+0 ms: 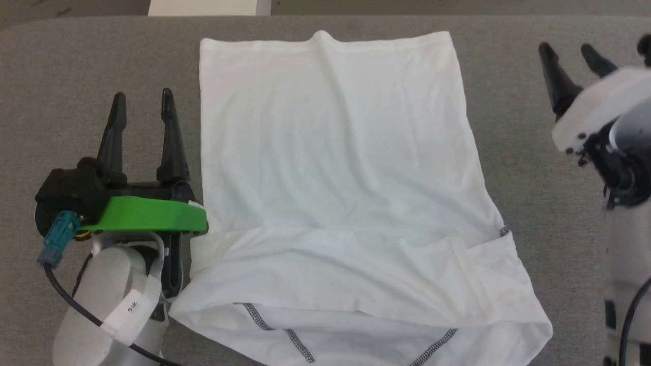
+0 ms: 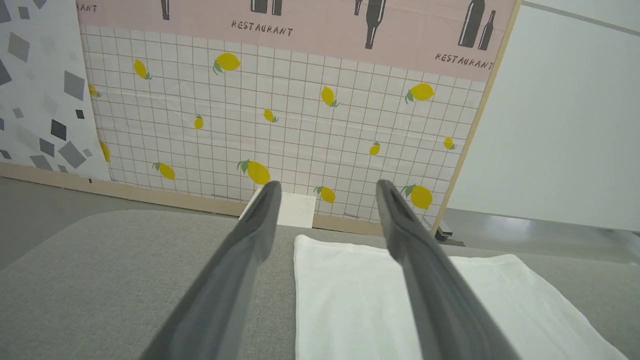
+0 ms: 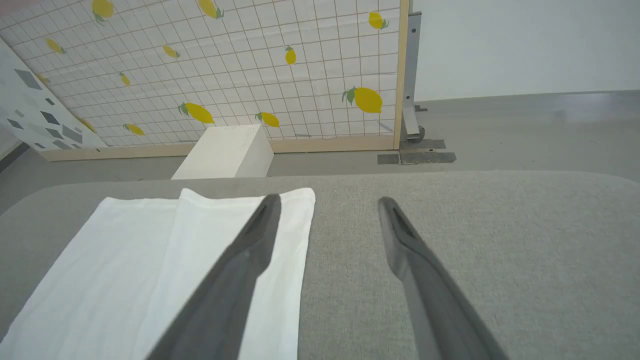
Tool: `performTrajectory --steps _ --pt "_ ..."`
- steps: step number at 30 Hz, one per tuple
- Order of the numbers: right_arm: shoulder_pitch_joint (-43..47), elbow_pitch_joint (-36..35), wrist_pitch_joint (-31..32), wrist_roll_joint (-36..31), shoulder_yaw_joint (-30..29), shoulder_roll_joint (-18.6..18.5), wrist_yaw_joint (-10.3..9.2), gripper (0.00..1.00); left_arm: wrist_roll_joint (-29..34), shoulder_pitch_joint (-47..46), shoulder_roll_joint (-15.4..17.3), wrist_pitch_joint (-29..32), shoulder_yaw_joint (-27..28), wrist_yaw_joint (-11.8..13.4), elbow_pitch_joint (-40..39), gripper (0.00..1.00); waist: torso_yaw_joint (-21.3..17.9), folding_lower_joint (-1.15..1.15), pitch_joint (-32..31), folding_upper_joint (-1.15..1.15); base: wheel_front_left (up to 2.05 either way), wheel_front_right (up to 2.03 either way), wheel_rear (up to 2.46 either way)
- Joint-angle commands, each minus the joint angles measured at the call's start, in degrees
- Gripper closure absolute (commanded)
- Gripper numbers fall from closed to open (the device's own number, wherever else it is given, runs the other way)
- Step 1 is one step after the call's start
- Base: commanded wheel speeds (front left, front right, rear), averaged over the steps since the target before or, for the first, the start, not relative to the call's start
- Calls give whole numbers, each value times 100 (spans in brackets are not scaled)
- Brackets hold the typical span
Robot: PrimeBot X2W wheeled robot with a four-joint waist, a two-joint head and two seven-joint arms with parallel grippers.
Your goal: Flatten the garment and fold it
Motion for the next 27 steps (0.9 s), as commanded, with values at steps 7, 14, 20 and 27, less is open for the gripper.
performTrajectory --steps 7,14,20,27 --pt "-2066 1148 1410 -655 326 -232 -8 0 369 -287 -123 -23 147 -154 -233 0 458 0 1328 0 0 0 0" --pt "-3320 2005 2868 -1528 536 -261 -8 0 530 -535 -214 -23 248 -203 -425 0 630 0 1988 0 0 0 0" --pt "-3710 2213 3757 -1808 611 -148 -8 0 576 -589 -239 -23 308 -267 -493 0 719 0 2277 0 0 0 0" --pt "-3730 2206 4434 -1728 844 -221 -8 33 541 -609 -245 -20 340 -312 -440 0 755 0 2421 0 0 0 0"
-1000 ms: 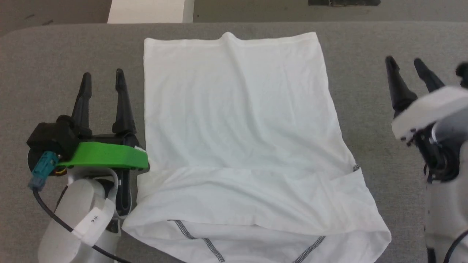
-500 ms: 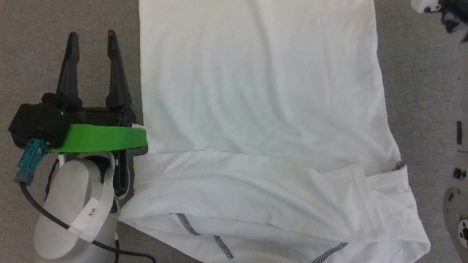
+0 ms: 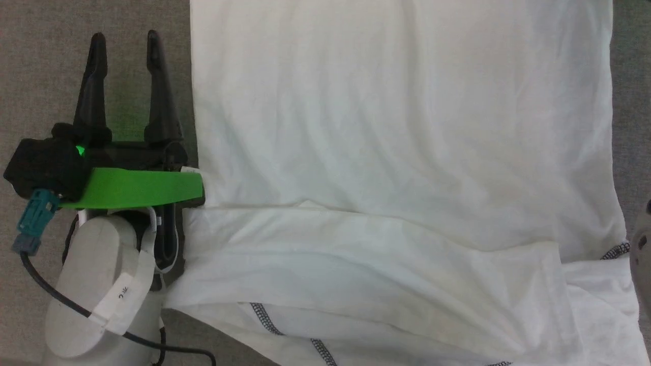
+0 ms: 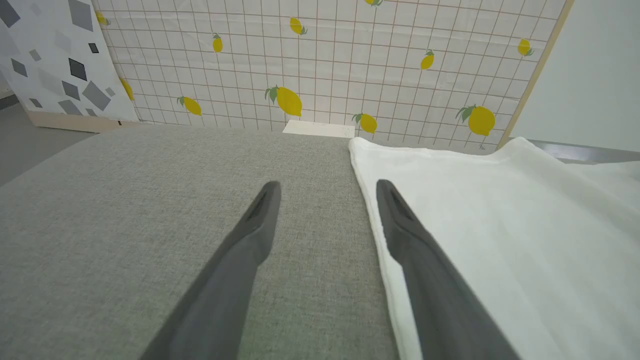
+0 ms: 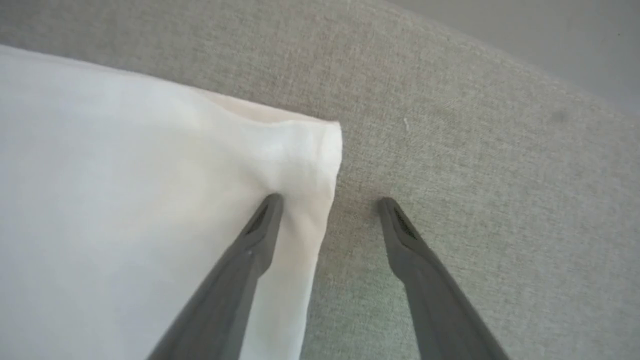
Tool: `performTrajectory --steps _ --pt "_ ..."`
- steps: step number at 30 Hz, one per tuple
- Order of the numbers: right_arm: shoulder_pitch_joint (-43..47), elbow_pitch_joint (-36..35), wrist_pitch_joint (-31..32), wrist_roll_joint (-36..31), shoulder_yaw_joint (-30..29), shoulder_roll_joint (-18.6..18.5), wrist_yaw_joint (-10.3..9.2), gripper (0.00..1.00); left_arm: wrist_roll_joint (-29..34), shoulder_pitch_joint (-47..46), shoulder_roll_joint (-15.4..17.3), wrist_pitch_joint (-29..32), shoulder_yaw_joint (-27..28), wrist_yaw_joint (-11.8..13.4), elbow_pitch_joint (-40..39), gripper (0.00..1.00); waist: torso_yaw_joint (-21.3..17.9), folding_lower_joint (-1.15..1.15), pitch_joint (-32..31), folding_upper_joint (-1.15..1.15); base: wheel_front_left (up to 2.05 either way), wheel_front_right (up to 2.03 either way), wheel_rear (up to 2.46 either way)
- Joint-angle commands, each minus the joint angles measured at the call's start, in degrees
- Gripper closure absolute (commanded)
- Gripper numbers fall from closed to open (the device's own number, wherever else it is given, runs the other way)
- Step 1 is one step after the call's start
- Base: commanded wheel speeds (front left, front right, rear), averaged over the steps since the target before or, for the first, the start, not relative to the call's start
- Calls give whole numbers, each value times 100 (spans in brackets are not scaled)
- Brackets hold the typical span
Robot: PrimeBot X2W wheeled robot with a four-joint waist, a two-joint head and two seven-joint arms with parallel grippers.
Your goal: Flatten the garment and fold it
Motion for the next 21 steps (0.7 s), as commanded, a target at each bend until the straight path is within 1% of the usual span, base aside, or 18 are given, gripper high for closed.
performTrajectory --steps 1,2,6,8,10,14,16,18,20,21 --pt "159 94 146 38 40 6 -8 64 46 -134 25 5 35 -52 -2 0 68 -1 92 0 0 0 0" --pt "165 53 184 55 56 -8 -8 100 41 -185 49 39 36 -66 -7 0 69 -1 100 0 0 0 0" --pt "150 -158 242 161 68 -67 -8 100 37 -579 206 327 33 -141 -97 0 45 -1 117 0 0 0 0" --pt "124 -267 216 192 79 -78 -8 100 47 -940 357 607 21 -224 -124 0 19 -1 119 0 0 0 0" --pt "82 -364 151 208 84 -89 -8 100 -33 -1425 507 1045 -1 -352 -60 0 -11 -1 118 0 0 0 0" --pt "-14 -474 78 282 164 -68 -8 100 -395 -2610 741 2191 -23 -615 458 0 -112 -1 139 0 0 0 0" --pt "-64 -507 29 346 235 -34 -8 100 -533 -3205 848 2829 -25 -639 827 0 -184 -1 162 0 0 0 0" --pt "-96 -516 -24 404 308 -7 -8 100 -750 -3713 852 3510 -57 -634 1205 0 -258 -1 176 0 0 0 0" --pt "-128 -512 -47 458 376 0 -8 100 -793 -4149 962 4424 -264 -635 1630 0 -320 -1 203 0 0 0 0" --pt "-142 -512 -59 477 402 1 -8 100 -827 -4295 975 4759 -340 -636 1778 0 -340 -1 215 0 0 0 0"
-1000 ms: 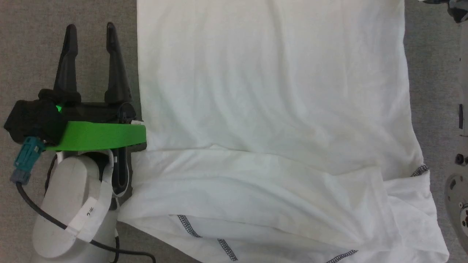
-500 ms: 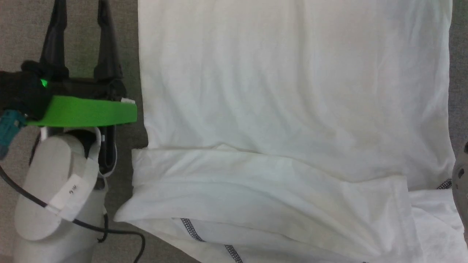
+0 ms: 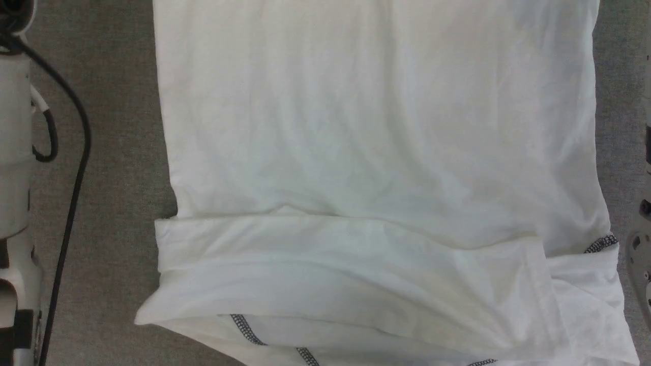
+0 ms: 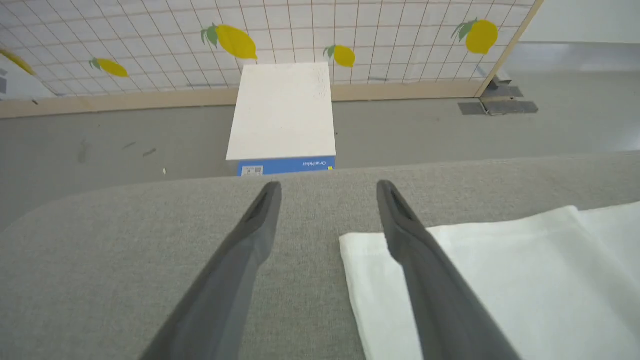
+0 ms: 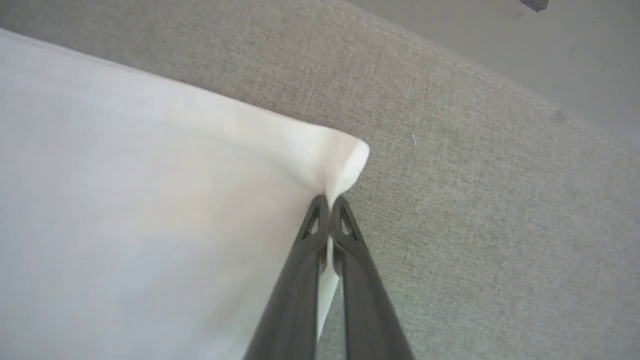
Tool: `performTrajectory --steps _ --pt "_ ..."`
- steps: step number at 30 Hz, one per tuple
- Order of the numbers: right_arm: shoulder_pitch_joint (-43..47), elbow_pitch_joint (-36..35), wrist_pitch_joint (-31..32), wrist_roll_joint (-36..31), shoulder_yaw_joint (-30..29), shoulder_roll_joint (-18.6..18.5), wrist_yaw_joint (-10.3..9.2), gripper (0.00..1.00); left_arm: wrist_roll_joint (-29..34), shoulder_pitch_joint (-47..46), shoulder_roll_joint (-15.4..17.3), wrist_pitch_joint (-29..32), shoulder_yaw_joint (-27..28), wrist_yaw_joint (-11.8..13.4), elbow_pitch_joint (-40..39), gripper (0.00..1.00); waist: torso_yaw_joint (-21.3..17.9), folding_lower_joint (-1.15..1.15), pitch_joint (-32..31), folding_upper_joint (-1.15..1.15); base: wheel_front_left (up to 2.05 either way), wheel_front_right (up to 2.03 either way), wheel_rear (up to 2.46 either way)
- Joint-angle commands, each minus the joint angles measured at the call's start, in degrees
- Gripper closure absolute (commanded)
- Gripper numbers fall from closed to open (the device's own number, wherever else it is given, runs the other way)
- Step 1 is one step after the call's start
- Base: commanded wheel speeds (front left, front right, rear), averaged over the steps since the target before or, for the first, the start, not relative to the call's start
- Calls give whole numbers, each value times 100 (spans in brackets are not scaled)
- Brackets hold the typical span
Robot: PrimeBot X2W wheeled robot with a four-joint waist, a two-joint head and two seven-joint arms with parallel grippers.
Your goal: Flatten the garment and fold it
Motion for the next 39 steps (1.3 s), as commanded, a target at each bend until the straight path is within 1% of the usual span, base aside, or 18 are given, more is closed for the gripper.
performTrajectory --steps 1,3,5,7,11,16,17,19,22,28,31,33,34,35,37,39 --pt "-94 -6 -36 54 45 1 -9 100 -70 -190 37 471 -119 -2 224 0 -85 -1 49 0 0 0 0" --pt "-114 1 -64 96 107 6 -9 100 -31 -408 120 1281 -346 53 555 0 -131 -1 69 0 0 0 0" --pt "-140 2 -82 139 163 15 -9 100 1 -582 162 1787 -460 131 743 0 -181 -1 107 0 0 0 0" --pt "-154 4 -101 175 219 10 -9 100 -113 -668 96 2217 -484 234 872 0 -211 -1 137 0 0 0 0" --pt "-188 -3 -120 236 303 -15 -9 100 -278 -695 5 2689 -510 350 943 0 -242 -1 214 0 0 0 0" --pt "-224 -20 -119 297 388 -49 -9 100 -363 -517 -37 3018 -567 495 992 0 -264 -1 295 0 0 0 0" --pt "-247 -27 -124 343 452 -63 -9 100 -665 -374 -169 3021 -408 495 911 100 -285 -1 333 0 0 0 0" --pt "-265 -41 -158 375 482 -82 -9 100 -574 -355 -72 2777 -386 439 819 100 -295 -1 353 0 0 0 0" --pt "-277 -54 -272 395 459 -102 -9 100 -436 -376 14 2351 -294 472 767 100 -309 -1 351 0 0 0 0" --pt "-382 -77 -802 231 259 -144 -9 100 11 -589 133 1250 -227 514 815 100 -286 -1 240 0 0 0 0" --pt "-468 -49 -1200 117 129 -94 -9 100 253 -737 180 641 -210 548 894 100 -301 -1 125 0 0 0 0" --pt "-544 -16 -1570 31 50 -62 -9 100 357 -828 183 261 -187 560 950 100 -319 -1 22 0 0 0 0" --pt "-562 -2 -1683 6 27 -53 -9 100 388 -856 190 163 -186 558 972 100 -324 -1 -12 0 0 0 0" --pt "-604 29 -1904 -45 -30 -43 -9 100 456 -923 206 -70 -185 540 997 100 -331 -1 -76 0 0 0 0" --pt "-656 99 -2177 -101 -104 -44 -9 100 482 -988 198 -328 -182 482 1068 100 -334 -1 -171 0 0 0 0" --pt "-679 202 -2506 -145 -202 -40 -9 100 487 -1018 163 -685 -187 374 1157 100 -329 -1 -329 0 0 0 0"
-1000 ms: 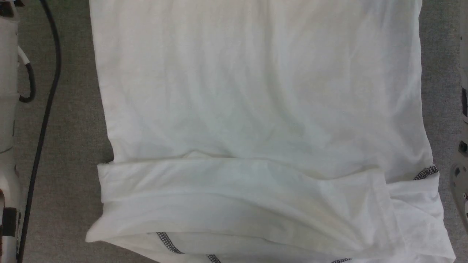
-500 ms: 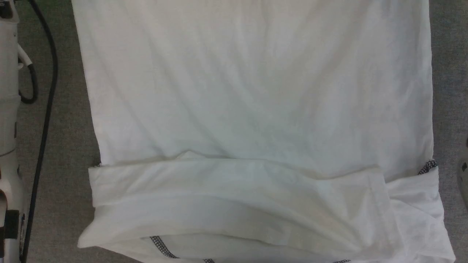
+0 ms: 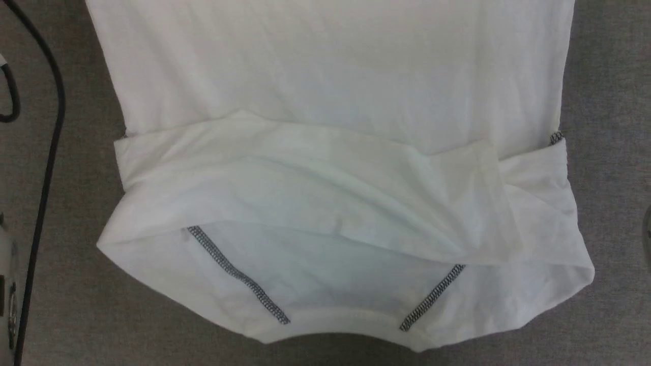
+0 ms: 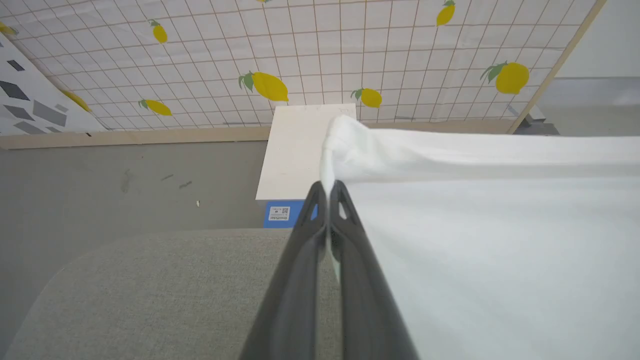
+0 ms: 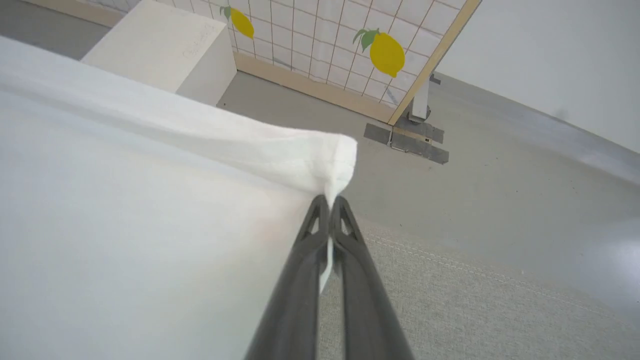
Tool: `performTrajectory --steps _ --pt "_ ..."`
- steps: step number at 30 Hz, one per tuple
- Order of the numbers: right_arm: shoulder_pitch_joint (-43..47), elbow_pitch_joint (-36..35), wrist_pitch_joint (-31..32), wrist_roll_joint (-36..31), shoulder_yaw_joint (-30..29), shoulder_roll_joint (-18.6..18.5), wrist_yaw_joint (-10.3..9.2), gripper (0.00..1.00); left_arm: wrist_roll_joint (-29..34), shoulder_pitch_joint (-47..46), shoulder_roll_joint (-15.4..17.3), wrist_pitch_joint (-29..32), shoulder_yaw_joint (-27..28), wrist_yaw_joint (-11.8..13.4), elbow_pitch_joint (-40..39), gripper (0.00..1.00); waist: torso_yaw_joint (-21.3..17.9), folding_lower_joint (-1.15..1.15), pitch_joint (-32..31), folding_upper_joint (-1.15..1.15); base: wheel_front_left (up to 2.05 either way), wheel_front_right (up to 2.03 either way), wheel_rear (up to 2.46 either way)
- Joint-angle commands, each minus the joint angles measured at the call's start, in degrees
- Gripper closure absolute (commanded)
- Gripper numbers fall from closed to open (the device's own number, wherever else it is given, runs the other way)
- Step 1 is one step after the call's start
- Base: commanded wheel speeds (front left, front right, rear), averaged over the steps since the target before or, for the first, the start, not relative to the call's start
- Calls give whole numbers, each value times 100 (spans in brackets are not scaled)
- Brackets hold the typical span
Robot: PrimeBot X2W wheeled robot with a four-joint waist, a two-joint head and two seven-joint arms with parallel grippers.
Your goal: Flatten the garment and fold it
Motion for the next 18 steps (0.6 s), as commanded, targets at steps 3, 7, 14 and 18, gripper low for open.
performTrajectory --steps 3,7,14,18 --pt "-28 127 -478 -104 19 -71 -9 100 -13 -20 4 -413 12 -206 161 100 -10 0 -405 0 0 0 0" --pt "362 226 -1044 307 93 -62 -9 100 -186 331 -4 -760 -21 -552 279 100 -9 0 -879 0 0 0 0" --pt "1758 41 -1624 1328 238 -294 -9 100 -456 1628 47 -1354 -1 -819 -91 100 54 0 -1848 0 0 0 0" --pt "2780 -285 -1785 1895 144 -284 -9 100 -739 2732 53 -1483 153 -708 -591 100 31 0 -2358 0 0 0 0"
